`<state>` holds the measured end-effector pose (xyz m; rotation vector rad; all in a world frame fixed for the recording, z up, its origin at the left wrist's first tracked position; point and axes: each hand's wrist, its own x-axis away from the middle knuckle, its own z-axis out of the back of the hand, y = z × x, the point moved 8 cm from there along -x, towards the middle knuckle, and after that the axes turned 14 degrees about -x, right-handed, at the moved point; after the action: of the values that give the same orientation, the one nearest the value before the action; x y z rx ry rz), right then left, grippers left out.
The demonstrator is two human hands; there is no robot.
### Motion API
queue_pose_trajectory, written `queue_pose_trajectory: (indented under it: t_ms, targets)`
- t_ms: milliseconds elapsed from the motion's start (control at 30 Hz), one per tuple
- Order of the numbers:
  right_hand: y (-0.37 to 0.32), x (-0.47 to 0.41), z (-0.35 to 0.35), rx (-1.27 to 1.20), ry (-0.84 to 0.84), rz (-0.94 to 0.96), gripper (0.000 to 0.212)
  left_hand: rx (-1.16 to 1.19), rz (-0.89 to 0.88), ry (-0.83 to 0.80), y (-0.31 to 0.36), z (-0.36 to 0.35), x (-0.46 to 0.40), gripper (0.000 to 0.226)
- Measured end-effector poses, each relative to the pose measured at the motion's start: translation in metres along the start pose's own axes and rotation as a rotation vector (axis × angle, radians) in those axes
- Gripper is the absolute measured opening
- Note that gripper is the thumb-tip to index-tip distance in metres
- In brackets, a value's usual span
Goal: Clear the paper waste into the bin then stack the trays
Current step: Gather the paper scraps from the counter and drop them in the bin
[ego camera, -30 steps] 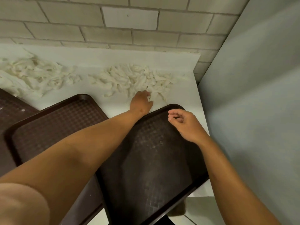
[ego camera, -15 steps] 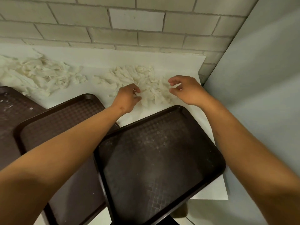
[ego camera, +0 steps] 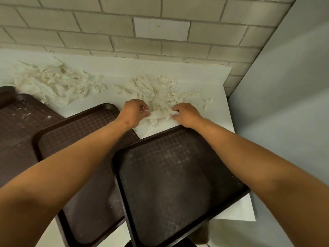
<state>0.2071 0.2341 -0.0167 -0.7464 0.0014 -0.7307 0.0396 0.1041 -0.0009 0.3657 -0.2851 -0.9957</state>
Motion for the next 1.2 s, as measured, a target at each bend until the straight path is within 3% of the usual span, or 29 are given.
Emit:
queue_pose_trajectory:
  t_ms: [133,433,667,1200]
  targets:
    - [-0.012,0.004,0.026,-0.046,0.015,0.016,0.016,0.030,-0.025,0.017,0.001,0.020,0.001,0.009]
    - [-0.065,0.027,0.116,-0.122,0.109,0.142,0.033,0.202,-0.072,0.059,0.034,0.088,-0.002,0.007]
    - [-0.096,0.052,0.164,-0.228,0.222,0.236,0.027,0.293,-0.119,0.114,0.068,0.134,0.009,0.010]
    - [-0.069,0.134,0.129,-0.491,0.319,0.203,0.012,0.385,-0.299,0.072,0.084,0.128,0.065,0.010]
